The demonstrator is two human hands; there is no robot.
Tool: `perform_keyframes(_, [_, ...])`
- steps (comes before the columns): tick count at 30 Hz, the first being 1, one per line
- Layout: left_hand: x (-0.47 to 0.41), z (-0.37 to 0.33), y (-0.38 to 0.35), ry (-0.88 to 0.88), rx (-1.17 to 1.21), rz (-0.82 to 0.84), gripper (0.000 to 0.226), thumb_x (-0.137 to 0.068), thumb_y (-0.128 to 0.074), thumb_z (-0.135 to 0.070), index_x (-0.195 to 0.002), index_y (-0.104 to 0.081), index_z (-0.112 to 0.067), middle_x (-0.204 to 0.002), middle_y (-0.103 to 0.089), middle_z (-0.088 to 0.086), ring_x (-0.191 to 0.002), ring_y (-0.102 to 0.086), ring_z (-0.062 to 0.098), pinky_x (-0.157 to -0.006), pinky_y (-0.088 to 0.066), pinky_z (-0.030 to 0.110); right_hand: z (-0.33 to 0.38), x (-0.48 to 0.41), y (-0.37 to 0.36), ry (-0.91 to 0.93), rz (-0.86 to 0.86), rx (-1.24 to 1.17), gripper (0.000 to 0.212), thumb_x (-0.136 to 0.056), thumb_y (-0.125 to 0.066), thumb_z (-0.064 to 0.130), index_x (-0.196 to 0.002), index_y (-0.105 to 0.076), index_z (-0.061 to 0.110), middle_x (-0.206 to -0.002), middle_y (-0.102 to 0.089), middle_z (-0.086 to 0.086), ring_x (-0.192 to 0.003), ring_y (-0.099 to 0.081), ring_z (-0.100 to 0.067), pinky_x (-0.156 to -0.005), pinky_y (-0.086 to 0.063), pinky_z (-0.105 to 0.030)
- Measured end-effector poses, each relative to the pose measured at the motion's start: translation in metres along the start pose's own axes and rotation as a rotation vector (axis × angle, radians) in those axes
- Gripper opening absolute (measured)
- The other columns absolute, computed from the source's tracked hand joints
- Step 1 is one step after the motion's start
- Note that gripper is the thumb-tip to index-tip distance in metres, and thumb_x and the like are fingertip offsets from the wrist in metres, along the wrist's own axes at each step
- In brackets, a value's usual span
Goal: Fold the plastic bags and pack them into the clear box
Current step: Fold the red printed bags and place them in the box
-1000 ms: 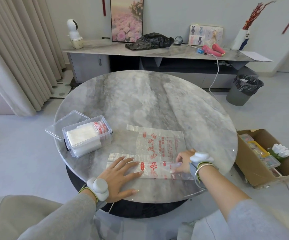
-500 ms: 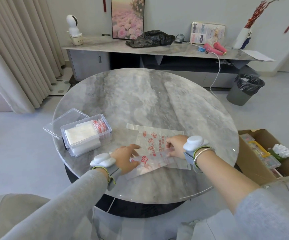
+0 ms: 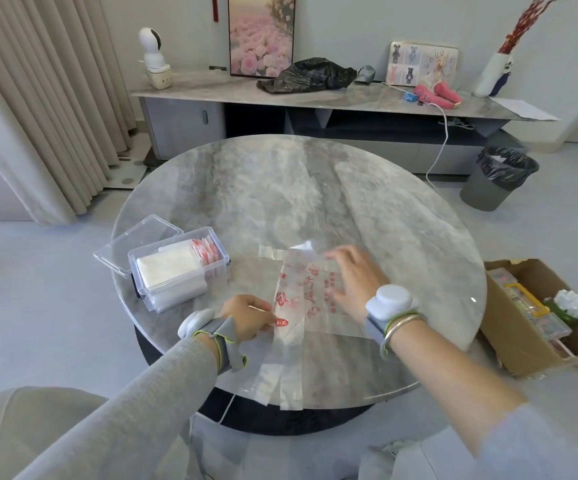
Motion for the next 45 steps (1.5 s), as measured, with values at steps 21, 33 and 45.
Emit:
perform_keyframes(21, [0.022,0.025,0.019,-0.839,-0.981,-0.037,0.035,-0.091,-0.06,-0.026,-0.125,-0.054,-0.027,-0.129,-0.049,-0.007,-0.116,-0.049,0.016,-0.089,-0.044,0.029,0.049,0.091,-0.093,0.419,0.233,0.071,0.076,-0.026,-0.091,0.025,-0.1,-0.072,0.025,-0.109,-0.067,0.005,-0.094,-0.066,-0.015,-0.064,-0.054,-0.022])
perform_keyframes(33, [0.045,0.048,0.036,-1.069,-1.156,0.108,0.057,-0.07,-0.061,-0.033,-0.126,-0.056,-0.025,-0.132,-0.054,-0.006,-0.123,-0.048,0.016,-0.101,-0.041,0.032,0.055,0.1,-0.095,0.375,0.179,0.042,0.077,-0.03,-0.087,0.022,-0.104,-0.071,0.021,-0.107,-0.066,0.006,-0.095,-0.065,-0.015,-0.067,-0.055,-0.022])
perform_keyframes(45, [0.056,0.06,0.015,-1.102,-1.034,0.034,0.065,-0.07,-0.062,-0.052,-0.125,-0.054,-0.019,-0.122,-0.054,-0.004,-0.114,-0.05,0.018,-0.102,-0.03,0.027,0.054,0.101,-0.092,0.338,0.106,-0.032,0.062,-0.046,-0.086,0.018,-0.104,-0.068,0.026,-0.109,-0.063,0.011,-0.096,-0.064,-0.011,-0.071,-0.054,-0.02])
Point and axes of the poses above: each hand's wrist, its own x-axis away from the middle knuckle, its own y-axis out of the back of the hand, z = x × y, the point moved 2 cm from there along -x, towards the middle knuckle
